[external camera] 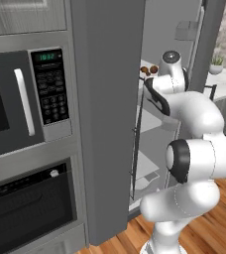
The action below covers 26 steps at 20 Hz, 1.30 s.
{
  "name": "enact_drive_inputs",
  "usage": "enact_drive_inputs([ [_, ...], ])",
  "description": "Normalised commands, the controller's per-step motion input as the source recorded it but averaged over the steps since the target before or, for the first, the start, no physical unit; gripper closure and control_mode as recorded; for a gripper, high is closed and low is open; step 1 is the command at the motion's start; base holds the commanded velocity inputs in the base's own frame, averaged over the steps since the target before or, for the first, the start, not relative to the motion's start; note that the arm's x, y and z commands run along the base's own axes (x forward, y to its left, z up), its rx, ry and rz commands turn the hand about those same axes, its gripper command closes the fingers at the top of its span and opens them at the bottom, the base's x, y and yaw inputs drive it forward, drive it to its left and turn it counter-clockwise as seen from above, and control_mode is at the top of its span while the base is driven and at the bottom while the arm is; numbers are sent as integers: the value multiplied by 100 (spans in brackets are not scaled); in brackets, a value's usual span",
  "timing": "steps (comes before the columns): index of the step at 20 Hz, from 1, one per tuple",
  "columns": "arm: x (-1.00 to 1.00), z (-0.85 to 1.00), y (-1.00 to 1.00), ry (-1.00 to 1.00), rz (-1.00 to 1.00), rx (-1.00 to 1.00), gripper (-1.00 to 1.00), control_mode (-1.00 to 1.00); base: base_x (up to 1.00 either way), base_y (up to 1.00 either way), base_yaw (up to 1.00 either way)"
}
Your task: Open the fridge, remove the pear, tomato, and chicken drumstick, and place them on any counter.
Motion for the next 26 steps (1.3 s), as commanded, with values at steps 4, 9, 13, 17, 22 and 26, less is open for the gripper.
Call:
enact_drive_inputs([
  [4,34,-15,-16,0,0,-8,-100,-100,0,0,0],
  [9,5,-30,-89,0,-6,-9,-100,-100,0,0,0],
  [13,-5,-36,-100,0,-13,-4,-100,-100,0,0,0],
  [17,-34,-29,-100,0,-14,0,-100,-100,0,0,0],
  [22,-66,-14,-100,-1,-7,0,-100,-100,0,0,0],
  [26,-63,-2,-100,-9,-2,0,-100,-100,0,0,0],
])
